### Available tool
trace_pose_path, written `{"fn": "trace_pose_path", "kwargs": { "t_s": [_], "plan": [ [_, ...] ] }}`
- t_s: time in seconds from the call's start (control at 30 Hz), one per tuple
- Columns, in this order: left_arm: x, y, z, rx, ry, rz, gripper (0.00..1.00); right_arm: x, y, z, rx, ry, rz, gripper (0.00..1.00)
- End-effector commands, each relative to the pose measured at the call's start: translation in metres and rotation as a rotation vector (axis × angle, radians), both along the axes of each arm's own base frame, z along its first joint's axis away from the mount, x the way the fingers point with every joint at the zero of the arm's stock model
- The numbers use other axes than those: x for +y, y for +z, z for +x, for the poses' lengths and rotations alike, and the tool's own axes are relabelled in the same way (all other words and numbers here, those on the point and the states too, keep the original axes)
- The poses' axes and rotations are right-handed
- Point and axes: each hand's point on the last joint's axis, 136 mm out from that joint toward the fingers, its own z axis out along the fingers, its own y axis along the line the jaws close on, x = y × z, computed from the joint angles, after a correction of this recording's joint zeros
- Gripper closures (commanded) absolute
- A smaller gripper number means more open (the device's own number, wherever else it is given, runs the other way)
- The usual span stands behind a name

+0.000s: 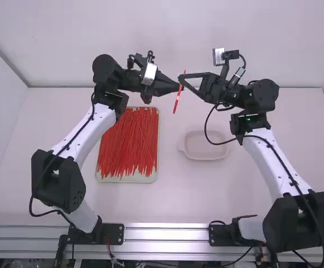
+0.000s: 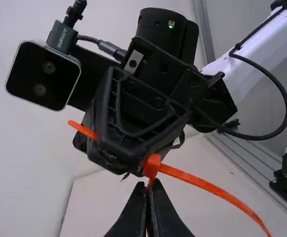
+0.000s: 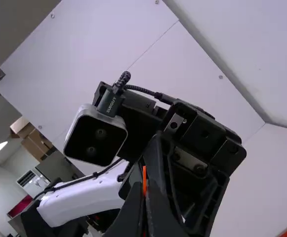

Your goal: Fasten the cable tie

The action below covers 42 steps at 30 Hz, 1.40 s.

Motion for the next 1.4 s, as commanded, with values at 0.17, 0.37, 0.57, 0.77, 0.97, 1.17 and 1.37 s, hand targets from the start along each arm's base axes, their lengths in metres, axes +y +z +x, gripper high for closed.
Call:
{"fn": "trace_pose_path", "kwargs": {
  "t_s": [0.17,0.37,0.57,0.77,0.97,1.17,1.37],
  "plan": [
    [0.0,0.006,-0.005,-0.007,-0.007,-0.001,0.98,0.0,0.004,-0.002,-0.017,0.003,0.001,1.0],
    [-0.002,-0.013,0.001,0.061,-0.003,0.03,0.98,0.0,0.004,-0.002,-0.017,0.001,0.001,1.0],
    [-0.003,-0.044,0.006,0.167,0.0,0.071,0.98,-0.01,0.004,0.004,-0.013,-0.026,0.001,1.0],
    [-0.003,-0.08,0.004,0.29,-0.001,0.106,0.98,-0.019,0.004,0.01,-0.013,-0.051,0.001,1.0],
    [0.001,-0.127,-0.012,0.431,-0.05,0.146,0.98,-0.02,0.004,0.011,-0.012,-0.06,0.004,1.0],
    [0.004,-0.162,-0.024,0.587,-0.059,0.181,0.98,-0.022,0.006,0.014,-0.011,-0.078,0.014,1.0],
    [0.008,-0.175,-0.039,0.659,-0.119,0.198,0.98,-0.032,0.006,0.021,-0.01,-0.115,0.018,1.0]
  ]
}}
